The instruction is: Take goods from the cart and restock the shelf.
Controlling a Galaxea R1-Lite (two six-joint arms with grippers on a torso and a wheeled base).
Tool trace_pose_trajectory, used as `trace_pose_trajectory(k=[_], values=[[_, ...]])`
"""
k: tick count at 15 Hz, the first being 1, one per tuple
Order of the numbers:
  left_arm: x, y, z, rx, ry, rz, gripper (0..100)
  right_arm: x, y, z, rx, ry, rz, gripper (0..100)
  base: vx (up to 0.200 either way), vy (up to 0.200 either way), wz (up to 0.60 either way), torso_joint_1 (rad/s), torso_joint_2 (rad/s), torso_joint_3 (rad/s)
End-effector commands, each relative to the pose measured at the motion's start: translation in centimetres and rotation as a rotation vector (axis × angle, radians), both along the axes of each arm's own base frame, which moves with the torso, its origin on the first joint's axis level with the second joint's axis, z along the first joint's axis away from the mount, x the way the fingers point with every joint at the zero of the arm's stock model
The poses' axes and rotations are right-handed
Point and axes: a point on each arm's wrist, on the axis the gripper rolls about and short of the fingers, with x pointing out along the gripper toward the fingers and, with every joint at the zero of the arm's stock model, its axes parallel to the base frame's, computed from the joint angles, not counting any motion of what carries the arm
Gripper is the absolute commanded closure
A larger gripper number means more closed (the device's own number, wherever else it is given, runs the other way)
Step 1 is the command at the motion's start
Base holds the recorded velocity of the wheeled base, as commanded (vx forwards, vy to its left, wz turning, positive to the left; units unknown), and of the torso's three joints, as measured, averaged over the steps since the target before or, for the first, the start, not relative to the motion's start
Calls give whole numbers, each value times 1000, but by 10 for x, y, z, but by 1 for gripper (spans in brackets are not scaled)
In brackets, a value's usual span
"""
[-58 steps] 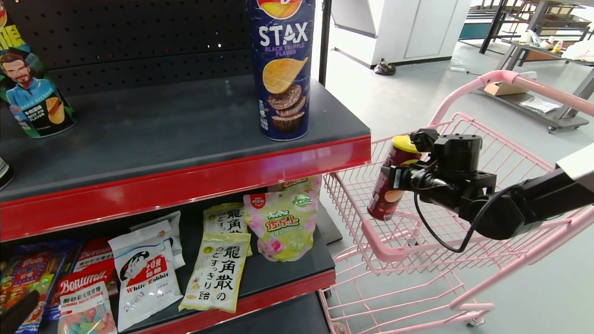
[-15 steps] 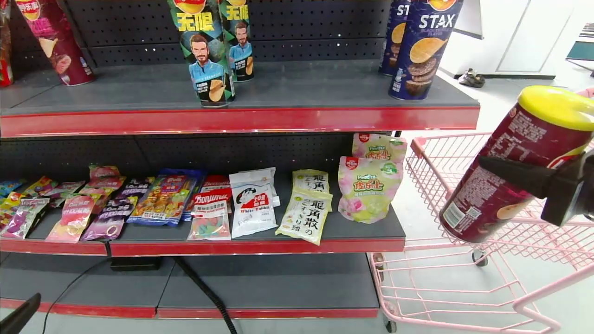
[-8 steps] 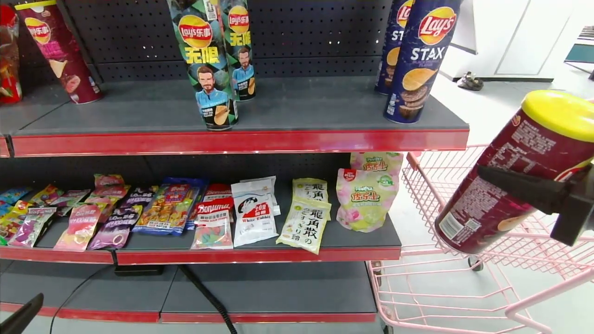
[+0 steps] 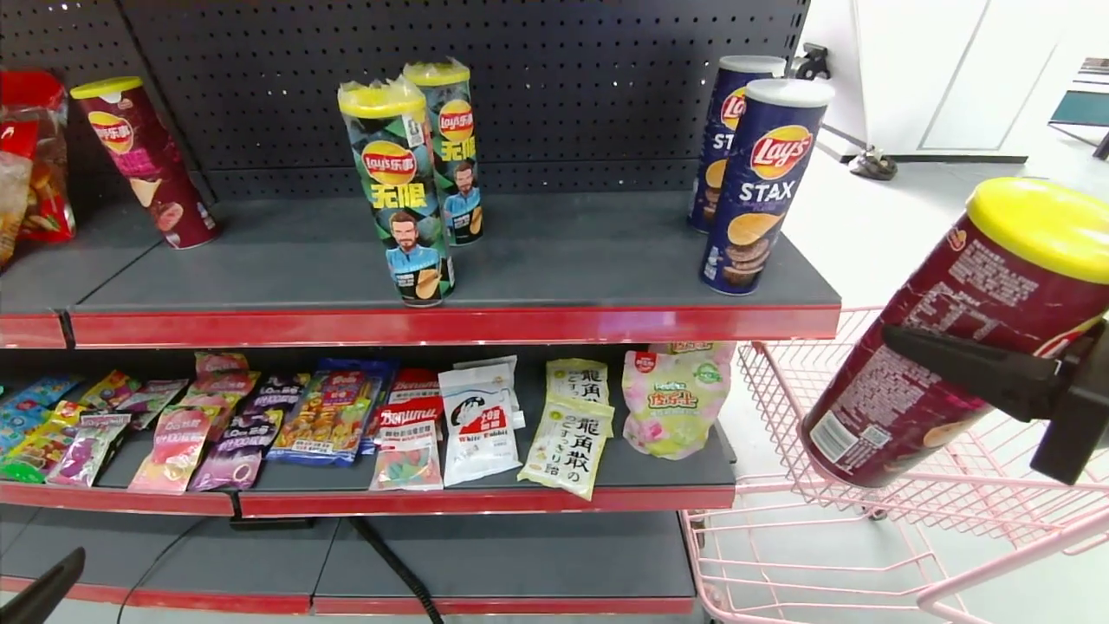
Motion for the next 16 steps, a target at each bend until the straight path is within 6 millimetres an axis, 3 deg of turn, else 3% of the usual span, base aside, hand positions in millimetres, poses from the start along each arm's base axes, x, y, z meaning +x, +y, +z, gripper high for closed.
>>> trace_pose_trajectory(k=[1, 11, 13, 16], values=[[0, 0, 0, 0, 2, 0, 0, 0, 0, -4, -7, 10, 0, 100, 0, 0, 0, 203, -574, -388], [1, 0, -3, 1, 11, 0, 0, 1, 1, -8, -16, 25, 0, 100, 0, 0, 0, 180, -456, -279], [1, 0, -3, 1, 11, -4, 0, -1, -1, -17, -35, 42, -5, 100, 0, 0, 0, 90, -215, -129], [1, 0, -4, 1, 17, -6, 0, -5, -3, -19, -32, 40, 7, 100, 0, 200, 0, 15, -32, -25]])
